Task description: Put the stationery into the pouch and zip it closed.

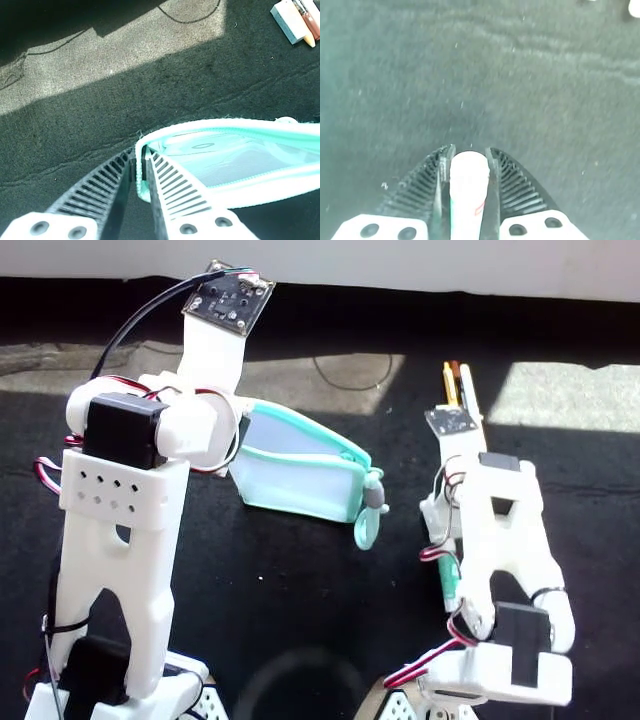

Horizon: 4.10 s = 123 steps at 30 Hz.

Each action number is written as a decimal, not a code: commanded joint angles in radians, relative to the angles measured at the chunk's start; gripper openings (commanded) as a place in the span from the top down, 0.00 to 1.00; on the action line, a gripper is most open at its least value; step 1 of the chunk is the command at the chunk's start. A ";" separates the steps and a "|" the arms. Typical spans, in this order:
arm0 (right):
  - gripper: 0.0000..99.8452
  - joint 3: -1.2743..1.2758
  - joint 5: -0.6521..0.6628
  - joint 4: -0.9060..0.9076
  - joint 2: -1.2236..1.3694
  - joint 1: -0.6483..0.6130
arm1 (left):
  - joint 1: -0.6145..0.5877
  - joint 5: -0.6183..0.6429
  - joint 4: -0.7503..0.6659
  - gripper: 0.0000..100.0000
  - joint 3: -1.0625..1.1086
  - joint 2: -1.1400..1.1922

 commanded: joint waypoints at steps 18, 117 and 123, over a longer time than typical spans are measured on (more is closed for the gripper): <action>0.85 -0.062 -0.006 0.150 0.038 -0.031 | 0.018 0.003 0.008 0.99 0.048 0.010; 0.79 -0.507 -0.471 -0.074 -0.601 -0.170 | 0.018 0.005 0.014 0.99 -0.025 0.022; 0.81 -0.472 -0.471 -0.076 -0.171 -0.025 | 0.022 0.005 0.014 0.99 -0.024 0.022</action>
